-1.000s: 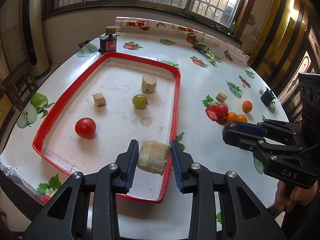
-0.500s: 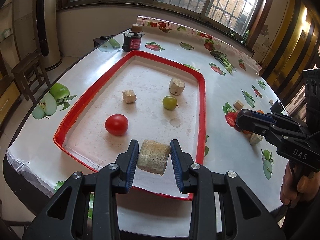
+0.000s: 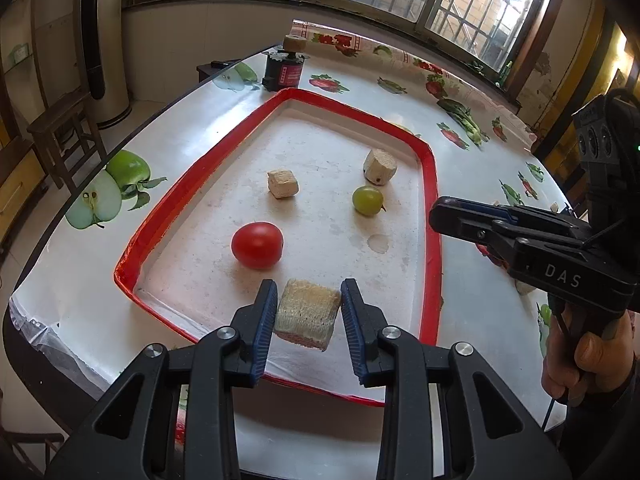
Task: Organize fruits
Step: 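Carry the sponge cylinder and dark plum over the red tray, then open the left tool to drop the cylinder while the right tool drops the plum, then move both tools back toward the oranges and sponge pieces on the table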
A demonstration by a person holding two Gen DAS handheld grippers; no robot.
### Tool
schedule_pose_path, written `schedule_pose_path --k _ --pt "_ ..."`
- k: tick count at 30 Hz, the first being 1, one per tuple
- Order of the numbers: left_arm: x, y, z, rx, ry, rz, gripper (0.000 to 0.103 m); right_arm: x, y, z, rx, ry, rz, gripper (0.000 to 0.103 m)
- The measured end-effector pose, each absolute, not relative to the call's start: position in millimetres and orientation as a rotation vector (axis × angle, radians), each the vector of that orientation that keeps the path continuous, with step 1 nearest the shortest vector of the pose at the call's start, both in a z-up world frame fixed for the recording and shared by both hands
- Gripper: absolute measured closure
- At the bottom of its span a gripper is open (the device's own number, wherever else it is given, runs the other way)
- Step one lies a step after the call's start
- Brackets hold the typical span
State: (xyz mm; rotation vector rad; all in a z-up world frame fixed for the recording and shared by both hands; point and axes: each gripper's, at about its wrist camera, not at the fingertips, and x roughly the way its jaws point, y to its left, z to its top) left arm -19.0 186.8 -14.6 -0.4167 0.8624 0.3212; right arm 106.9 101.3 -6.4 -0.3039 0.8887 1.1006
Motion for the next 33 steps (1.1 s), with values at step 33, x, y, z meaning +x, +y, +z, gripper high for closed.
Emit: schedule_pose_path --k 33 --pt "-17 189 -19 -0.393 0.897 0.400 0.041 120 119 -24 -0.348 0.904 1.069 0.048"
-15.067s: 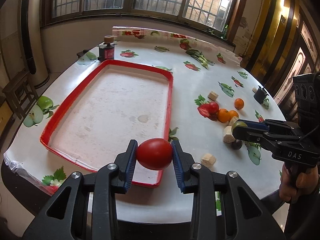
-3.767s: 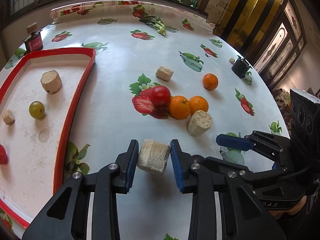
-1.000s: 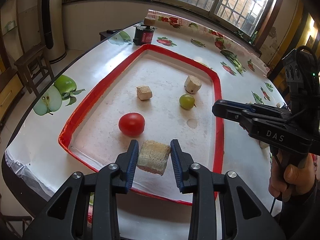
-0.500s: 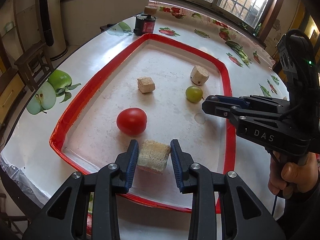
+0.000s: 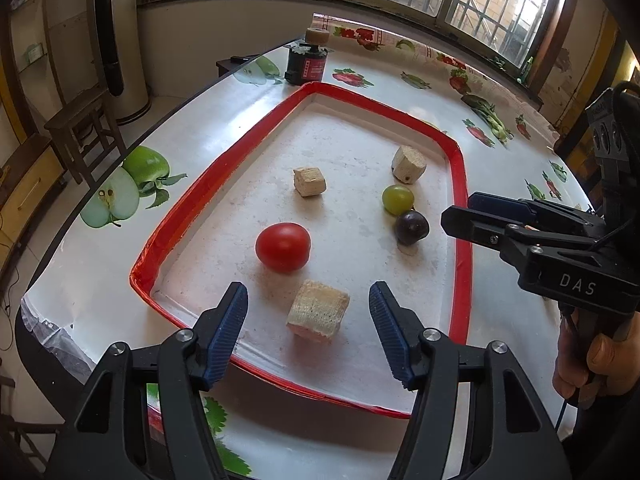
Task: Organize fruits
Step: 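Move both tools back toward the oranges and sponge pieces on the table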
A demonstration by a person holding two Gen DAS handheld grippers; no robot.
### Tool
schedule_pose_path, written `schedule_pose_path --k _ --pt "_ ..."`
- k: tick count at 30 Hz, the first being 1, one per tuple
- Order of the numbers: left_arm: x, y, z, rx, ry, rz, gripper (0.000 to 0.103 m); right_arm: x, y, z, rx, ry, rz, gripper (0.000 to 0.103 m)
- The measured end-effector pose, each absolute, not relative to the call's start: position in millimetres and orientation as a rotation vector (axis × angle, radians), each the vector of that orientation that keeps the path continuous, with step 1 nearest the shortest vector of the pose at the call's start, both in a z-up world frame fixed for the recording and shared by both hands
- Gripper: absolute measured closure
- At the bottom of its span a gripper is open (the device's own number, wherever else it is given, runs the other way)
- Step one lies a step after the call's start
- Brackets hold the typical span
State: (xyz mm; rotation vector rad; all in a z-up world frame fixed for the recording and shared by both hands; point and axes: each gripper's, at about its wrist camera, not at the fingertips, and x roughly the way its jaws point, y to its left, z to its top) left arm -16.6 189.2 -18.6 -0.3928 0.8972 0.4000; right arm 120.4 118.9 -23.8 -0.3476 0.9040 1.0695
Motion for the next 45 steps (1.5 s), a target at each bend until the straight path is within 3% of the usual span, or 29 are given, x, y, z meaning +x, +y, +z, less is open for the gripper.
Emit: schedule_pose_path --k 19,45 --pt "-15 154 1 -0.350 0.873 0.354 0.041 113 35 8 -0.246 0.858 1.002 0.047" --pt "20 79 4 -0.274 0.904 0.186 0.041 139 -93 -13 -0.154 0.899 0.777 0.047"
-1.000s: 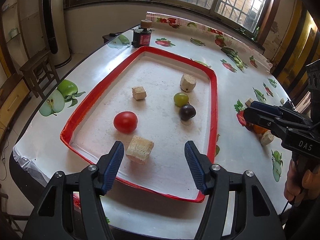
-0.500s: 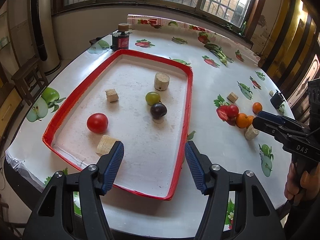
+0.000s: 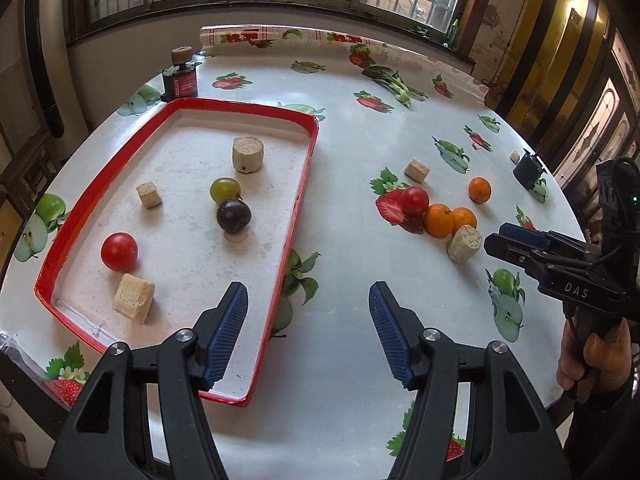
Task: Organize fruits
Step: 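Move both tools back toward the oranges and sponge pieces on the table, then grasp an orange with the left tool while the right tool grasps a sponge cylinder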
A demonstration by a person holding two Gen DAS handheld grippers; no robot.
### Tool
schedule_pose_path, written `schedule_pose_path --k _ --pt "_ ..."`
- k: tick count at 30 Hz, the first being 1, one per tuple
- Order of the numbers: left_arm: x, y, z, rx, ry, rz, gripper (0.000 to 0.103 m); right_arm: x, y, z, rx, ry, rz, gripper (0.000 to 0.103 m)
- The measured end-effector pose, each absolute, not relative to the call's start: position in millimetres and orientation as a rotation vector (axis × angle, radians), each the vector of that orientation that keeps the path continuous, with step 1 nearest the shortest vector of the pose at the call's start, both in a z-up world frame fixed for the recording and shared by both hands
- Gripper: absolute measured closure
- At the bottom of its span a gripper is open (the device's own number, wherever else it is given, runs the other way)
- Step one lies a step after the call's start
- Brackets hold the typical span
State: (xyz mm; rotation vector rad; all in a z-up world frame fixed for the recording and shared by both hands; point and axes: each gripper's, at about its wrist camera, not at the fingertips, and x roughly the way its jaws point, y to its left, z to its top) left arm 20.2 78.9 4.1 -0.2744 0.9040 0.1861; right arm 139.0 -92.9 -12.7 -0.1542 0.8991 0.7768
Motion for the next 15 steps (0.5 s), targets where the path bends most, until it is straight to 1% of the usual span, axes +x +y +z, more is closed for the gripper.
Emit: schedule_pose_path --k 8,15 --pt "34 67 1 -0.260 0.919 0.162 0.041 148 -101 -31 -0.152 0.936 0.760 0.047" --pt "57 58 -3 -0.259 0.935 0.128 0.041 148 -79 -45 -0.182 0.965 0.812 0.049"
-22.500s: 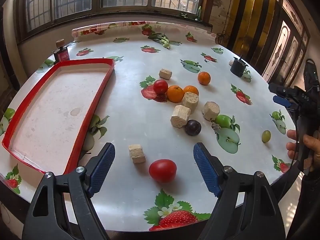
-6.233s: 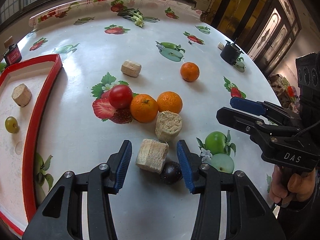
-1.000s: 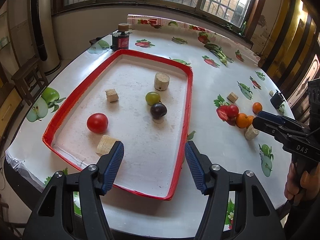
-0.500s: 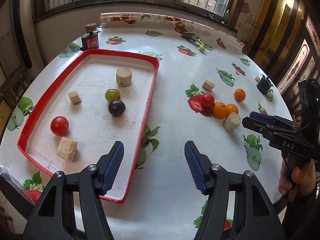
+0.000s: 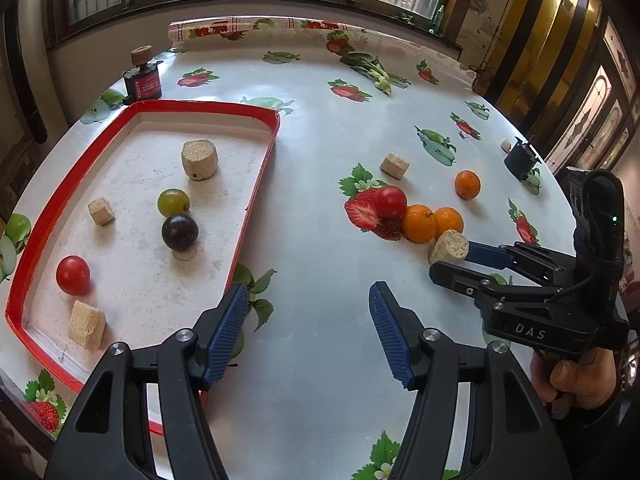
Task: Organize fruits
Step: 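Grasp an orange with the left tool while the right tool grasps a sponge cylinder, then carry the orange and sponge cylinder over the red tray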
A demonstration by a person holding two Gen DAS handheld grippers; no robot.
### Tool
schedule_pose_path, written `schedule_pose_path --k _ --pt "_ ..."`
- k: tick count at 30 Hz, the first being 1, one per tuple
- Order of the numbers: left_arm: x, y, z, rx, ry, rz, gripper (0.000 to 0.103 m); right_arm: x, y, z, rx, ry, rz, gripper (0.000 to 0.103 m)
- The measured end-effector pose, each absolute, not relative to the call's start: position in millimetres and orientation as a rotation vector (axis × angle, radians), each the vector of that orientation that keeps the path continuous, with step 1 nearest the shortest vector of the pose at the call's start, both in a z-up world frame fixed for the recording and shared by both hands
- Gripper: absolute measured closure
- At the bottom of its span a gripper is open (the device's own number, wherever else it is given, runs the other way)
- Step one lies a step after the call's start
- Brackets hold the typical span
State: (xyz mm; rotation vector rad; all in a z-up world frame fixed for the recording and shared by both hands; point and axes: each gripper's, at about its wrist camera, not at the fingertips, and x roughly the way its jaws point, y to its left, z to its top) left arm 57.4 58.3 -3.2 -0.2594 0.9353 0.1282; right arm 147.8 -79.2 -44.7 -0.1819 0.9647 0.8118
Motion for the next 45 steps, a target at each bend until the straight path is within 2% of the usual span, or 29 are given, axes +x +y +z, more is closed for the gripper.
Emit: schedule_pose_path --k 1,3,12,19,21,24,31,45 --pt "62 56 -3 -0.258 0.936 0.120 0.041 149 -76 -47 -0.187 0.967 0.809 0.051" --pt "74 52 -4 -0.250 0.942 0.103 0.041 154 -74 -52 -0.193 0.973 0.794 0.072" --pt "135 23 -24 -0.181 1.002 0.035 0.041 167 -119 -41 -0.126 0.952 0.727 0.074" --pt "153 -3 -31 -0.186 1.007 -0.047 0.042 170 -151 -37 -0.068 0.947 0.686 0.074" --pt "159 -7 -36 -0.205 1.016 -0.066 0.061 171 -158 -37 -0.057 0.947 0.678 0.074" --pt "167 -9 -38 -0.231 1.004 -0.095 0.072 172 -165 -38 -0.045 0.949 0.663 0.074" --pt "165 -10 -34 -0.234 0.996 -0.097 0.073 169 -174 -34 -0.032 0.939 0.649 0.074" --pt "110 18 -13 -0.270 0.935 -0.067 0.073 150 -149 -19 -0.060 0.907 0.709 0.074"
